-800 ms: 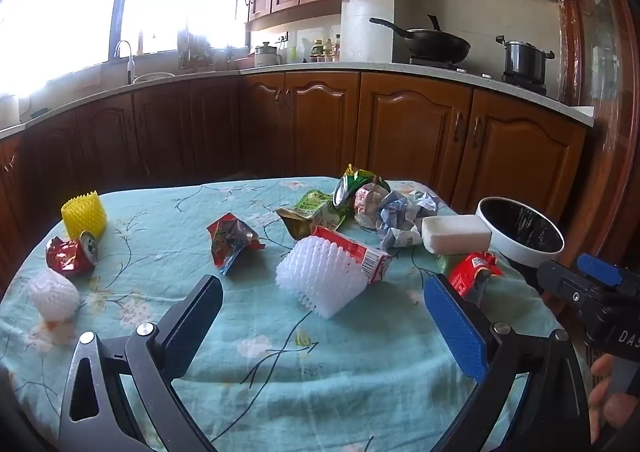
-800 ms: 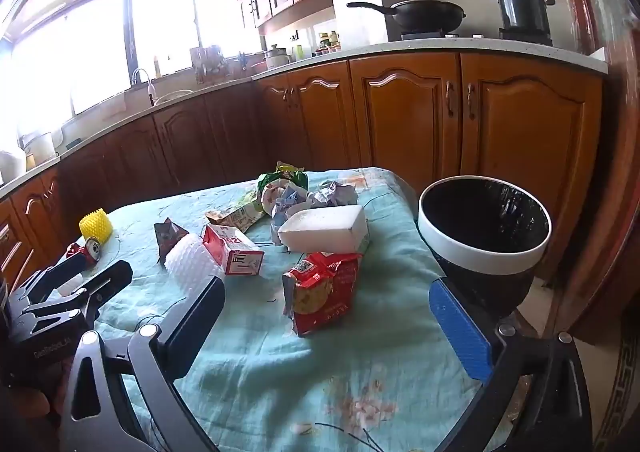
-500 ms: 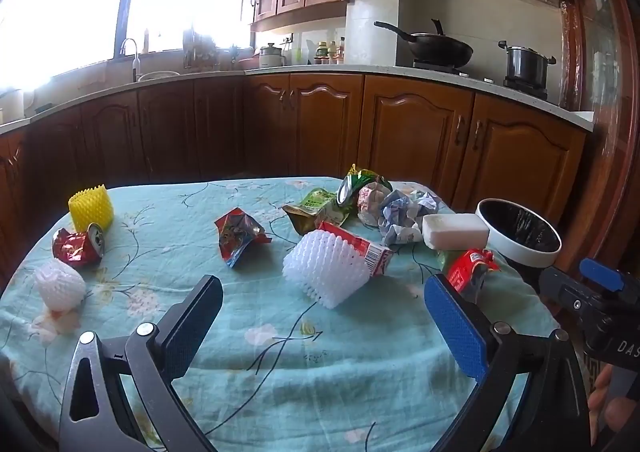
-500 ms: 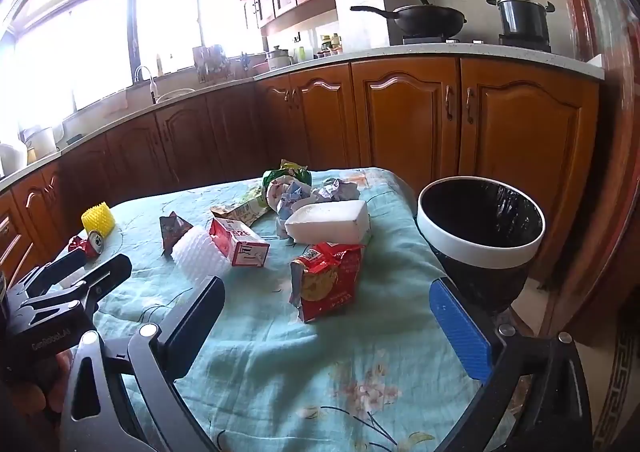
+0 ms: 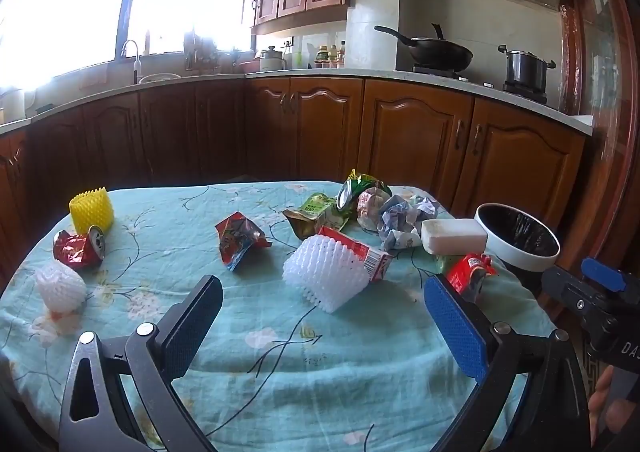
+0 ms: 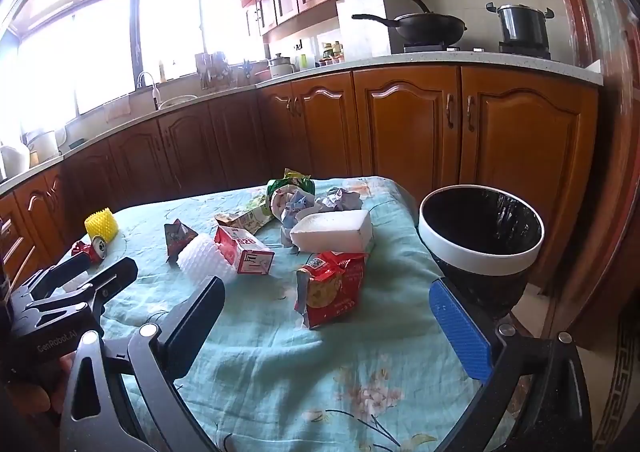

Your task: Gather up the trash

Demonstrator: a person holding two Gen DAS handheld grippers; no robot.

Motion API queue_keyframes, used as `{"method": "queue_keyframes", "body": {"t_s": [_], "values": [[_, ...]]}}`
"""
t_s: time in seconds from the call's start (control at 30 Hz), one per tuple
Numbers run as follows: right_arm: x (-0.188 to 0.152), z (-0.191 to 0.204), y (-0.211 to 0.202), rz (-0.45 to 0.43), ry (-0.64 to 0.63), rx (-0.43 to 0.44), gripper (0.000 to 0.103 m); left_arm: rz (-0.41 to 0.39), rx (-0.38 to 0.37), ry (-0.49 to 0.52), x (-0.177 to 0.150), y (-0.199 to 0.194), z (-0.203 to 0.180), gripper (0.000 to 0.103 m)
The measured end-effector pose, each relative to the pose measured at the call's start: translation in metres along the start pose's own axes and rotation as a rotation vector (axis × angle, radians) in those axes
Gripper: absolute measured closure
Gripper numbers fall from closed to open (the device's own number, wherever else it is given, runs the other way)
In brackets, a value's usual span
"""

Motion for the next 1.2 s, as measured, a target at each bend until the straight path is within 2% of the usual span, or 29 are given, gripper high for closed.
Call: {"method": "queue_keyframes", "body": {"t_s": [1.2], "values": [[-0.0039, -0.0036, 0.0025, 0.000, 0.031, 0.009, 0.000, 0.010, 0.001, 0.007, -0.0038, 0.0077, -0.0033, 0.001]]}}
Point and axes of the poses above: each gripper's, at about its wrist camera, not at the fingertips, and y roughly the way its jaws point, z to its left, x to its top, the point moved 10 cm from there along y, roughly the way its jaws point, and after that the axes turned 12 degrees about -z, right-handed, at the moved point
